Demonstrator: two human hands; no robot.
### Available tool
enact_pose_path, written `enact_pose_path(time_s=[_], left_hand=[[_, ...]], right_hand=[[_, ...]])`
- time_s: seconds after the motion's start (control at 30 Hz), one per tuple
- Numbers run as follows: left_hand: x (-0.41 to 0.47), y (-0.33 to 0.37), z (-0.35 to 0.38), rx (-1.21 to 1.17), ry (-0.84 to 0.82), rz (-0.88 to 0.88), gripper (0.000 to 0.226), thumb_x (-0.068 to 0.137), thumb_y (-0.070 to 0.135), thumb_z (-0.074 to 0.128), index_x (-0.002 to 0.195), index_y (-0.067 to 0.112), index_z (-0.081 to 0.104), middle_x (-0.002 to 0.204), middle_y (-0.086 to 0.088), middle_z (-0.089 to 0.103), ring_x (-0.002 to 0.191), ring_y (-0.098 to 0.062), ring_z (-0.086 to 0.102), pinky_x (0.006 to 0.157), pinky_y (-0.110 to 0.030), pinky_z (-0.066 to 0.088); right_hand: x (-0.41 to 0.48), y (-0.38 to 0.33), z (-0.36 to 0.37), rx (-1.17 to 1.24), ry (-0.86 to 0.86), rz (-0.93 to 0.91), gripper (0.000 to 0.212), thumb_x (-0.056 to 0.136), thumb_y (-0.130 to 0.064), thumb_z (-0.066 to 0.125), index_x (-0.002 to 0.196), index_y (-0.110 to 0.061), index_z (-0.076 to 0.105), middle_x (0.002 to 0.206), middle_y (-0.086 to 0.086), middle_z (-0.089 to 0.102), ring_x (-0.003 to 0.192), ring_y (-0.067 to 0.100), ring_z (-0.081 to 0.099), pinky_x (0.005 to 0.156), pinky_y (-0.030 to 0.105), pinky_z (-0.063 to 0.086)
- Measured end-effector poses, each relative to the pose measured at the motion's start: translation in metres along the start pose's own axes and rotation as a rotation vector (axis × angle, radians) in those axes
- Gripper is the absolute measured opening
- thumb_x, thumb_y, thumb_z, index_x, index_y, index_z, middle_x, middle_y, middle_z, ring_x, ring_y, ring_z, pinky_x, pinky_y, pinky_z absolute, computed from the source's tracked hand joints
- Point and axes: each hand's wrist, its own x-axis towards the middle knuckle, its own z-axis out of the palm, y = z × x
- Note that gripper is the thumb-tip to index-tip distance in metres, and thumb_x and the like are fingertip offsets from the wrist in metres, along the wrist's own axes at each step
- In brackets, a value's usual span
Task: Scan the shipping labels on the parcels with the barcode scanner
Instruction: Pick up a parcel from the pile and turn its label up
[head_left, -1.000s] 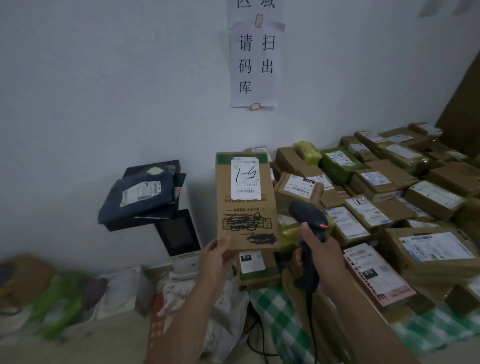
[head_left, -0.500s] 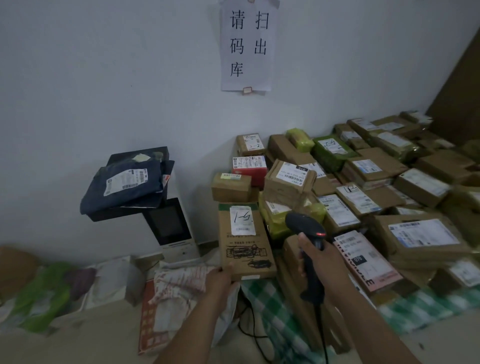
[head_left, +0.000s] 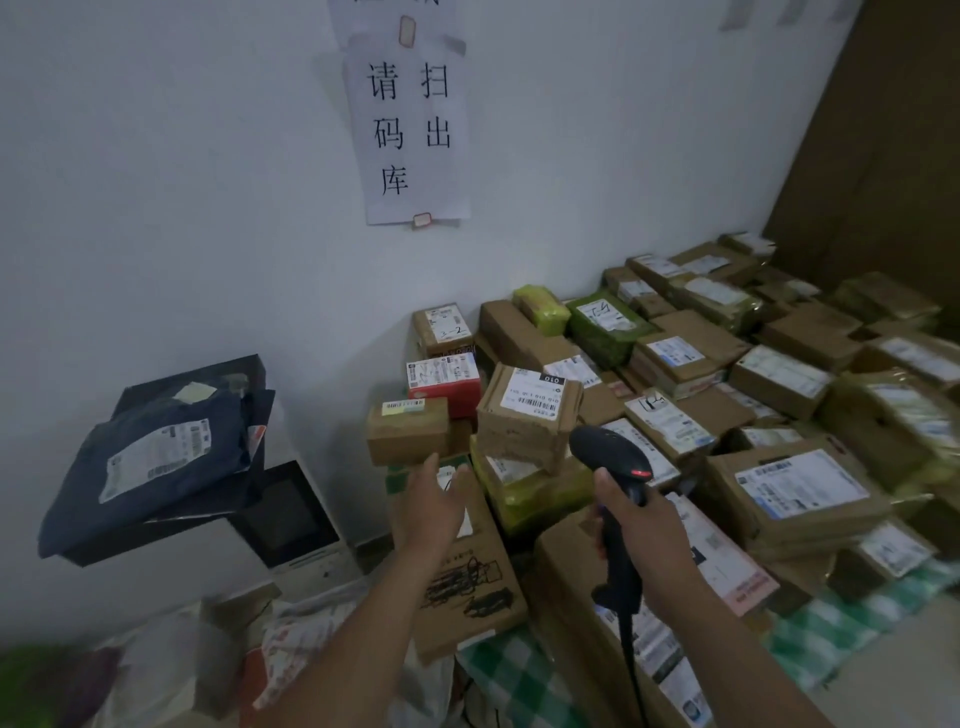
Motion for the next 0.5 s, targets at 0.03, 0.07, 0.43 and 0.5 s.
enact_pose_path(time_s=[0.03,0.07,0.43,0.5], left_hand=[[0.009,0.016,-0.002,-0.051,-0.049,-0.001,0.049,0.097,0.048,0.051,0.136,0.018,0.054,0.136,0.000,0.058,0.124,-0.020,0.055,0.103,-0.045,0.047],[0.018,0.029,-0.001,-0.101,-0.100,0.015,0.050,0.097,0.051,0.049,0.137,0.020,0.052,0.135,0.000,0.059,0.123,-0.020,0.056,0.102,-0.045,0.048],[0.052,0.070,0.007,-0.264,-0.308,-0.074,0.038,0.099,0.038,0.053,0.131,0.017,0.057,0.114,0.002,0.063,0.094,-0.011,0.058,0.068,-0.024,0.046],[0.047,0.066,0.001,-0.335,-0.277,-0.088,0.032,0.098,0.036,0.056,0.126,0.020,0.059,0.112,0.004,0.064,0.095,-0.010,0.058,0.070,-0.024,0.046]], right_hand=[[0.006,-0.005,0.002,0.007,0.013,0.012,0.040,0.091,-0.037,0.062,0.084,0.002,0.060,0.059,0.012,0.061,0.045,0.021,0.055,0.048,0.029,0.047],[0.011,-0.011,0.004,0.009,0.022,0.028,0.038,0.091,-0.038,0.061,0.086,-0.001,0.061,0.060,0.011,0.062,0.046,0.020,0.056,0.046,0.027,0.047],[0.056,-0.023,0.022,0.227,-0.029,0.171,0.048,0.088,-0.050,0.061,0.102,-0.005,0.063,0.066,0.014,0.065,0.062,0.026,0.062,0.069,0.038,0.051],[0.053,-0.020,0.028,0.224,-0.019,0.154,0.047,0.087,-0.050,0.061,0.102,-0.004,0.062,0.063,0.013,0.064,0.059,0.026,0.061,0.068,0.038,0.049]])
